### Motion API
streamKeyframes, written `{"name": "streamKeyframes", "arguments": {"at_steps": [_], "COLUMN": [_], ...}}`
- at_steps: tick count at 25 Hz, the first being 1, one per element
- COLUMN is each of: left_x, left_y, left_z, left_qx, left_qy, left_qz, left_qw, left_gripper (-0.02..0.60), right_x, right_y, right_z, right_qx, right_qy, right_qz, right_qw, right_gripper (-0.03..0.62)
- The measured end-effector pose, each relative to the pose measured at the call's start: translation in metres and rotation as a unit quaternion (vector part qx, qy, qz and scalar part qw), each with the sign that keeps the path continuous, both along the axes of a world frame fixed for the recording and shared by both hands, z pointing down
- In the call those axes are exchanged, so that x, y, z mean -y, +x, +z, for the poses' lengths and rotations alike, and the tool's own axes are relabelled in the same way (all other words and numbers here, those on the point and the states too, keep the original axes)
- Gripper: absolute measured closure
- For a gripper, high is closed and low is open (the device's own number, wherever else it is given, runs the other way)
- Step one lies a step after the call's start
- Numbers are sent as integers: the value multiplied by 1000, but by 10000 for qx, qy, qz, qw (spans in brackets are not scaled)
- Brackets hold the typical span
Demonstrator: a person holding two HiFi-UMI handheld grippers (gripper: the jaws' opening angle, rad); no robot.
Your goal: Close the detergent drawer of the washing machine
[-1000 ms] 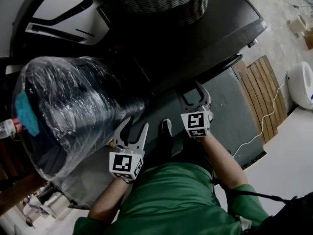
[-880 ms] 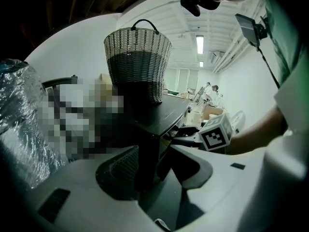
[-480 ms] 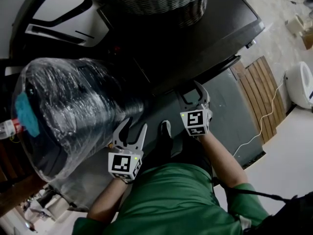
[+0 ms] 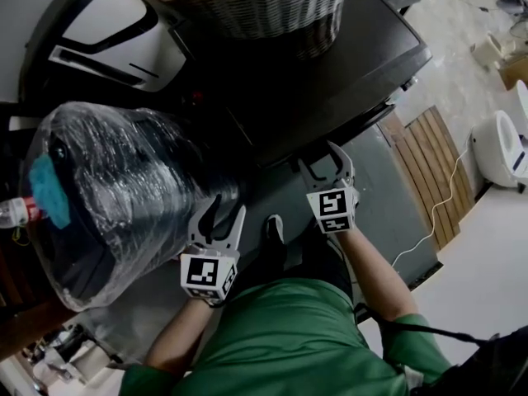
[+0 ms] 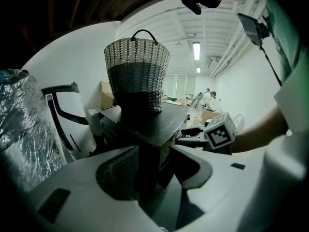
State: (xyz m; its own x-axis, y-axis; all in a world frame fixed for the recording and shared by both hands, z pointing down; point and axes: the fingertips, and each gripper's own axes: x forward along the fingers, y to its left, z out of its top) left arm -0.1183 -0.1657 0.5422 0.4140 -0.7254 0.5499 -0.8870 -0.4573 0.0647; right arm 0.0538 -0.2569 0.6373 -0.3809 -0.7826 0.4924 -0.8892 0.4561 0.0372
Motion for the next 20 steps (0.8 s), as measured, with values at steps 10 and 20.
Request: {"name": "streamKeyframes", "arguments": {"at_steps": [10,20], "left_x": [36,53], "left_y": [11,10], "left_z": [-49,-116], "left_qx": [-298,-661], "left_qy": [850,1718], "left_qz": [-75,-113], "left_qw": [9959,9829], "left_gripper": [376,376], "right_x": [2,-24], "right_y": [25,28], "right_z": [-128,-241], "right_qx": [119,233], "right_qy": [990,1803], "right_qz": [190,306], "right_qw": [9948,9829], "right_gripper": [303,303]}}
